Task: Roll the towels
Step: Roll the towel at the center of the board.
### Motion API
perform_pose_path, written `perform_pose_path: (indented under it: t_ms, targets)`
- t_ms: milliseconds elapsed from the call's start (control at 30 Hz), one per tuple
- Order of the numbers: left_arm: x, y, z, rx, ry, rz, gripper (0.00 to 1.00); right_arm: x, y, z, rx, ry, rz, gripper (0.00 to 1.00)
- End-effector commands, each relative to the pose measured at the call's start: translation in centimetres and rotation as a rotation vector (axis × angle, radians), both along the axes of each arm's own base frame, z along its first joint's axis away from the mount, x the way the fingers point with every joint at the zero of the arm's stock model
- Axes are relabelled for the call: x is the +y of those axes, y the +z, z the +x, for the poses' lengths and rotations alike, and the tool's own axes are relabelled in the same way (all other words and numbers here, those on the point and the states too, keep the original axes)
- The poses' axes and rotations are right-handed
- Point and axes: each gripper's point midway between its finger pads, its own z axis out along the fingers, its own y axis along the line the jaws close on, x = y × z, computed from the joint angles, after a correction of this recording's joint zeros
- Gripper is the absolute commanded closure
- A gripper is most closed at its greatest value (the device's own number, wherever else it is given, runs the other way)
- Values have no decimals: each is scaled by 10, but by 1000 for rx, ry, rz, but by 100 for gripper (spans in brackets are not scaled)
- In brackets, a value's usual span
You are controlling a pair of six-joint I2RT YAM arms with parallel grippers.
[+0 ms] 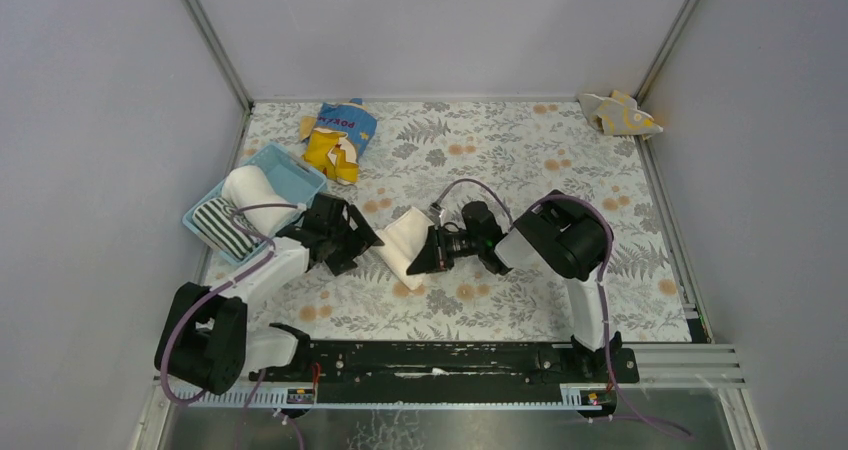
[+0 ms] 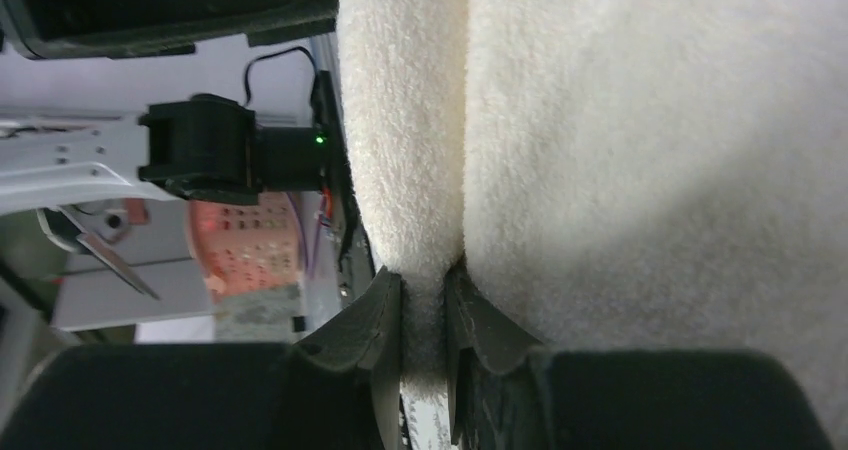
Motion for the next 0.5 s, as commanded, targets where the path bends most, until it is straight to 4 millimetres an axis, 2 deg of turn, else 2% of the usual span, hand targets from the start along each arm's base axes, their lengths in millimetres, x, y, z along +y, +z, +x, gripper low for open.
perform_pose_path:
  t_ms: [0, 167, 267, 367, 467]
  targets:
    - [-14, 3, 18, -40, -12, -70, 18, -4, 5, -10, 133, -6, 80, 85]
    - [-22, 4, 31, -51, -24, -79, 21, -7, -13, -12, 199, -28, 38, 84]
    - [-22, -5, 34, -33, -21, -61, 23, -8, -18, -10, 212, -38, 16, 83]
    - [-21, -18, 33, 0, -20, -39, 30, -8, -19, -9, 201, -37, -9, 82]
    - [-17, -32, 28, 39, -13, -4, 32, -11, -14, -5, 139, -38, -61, 74]
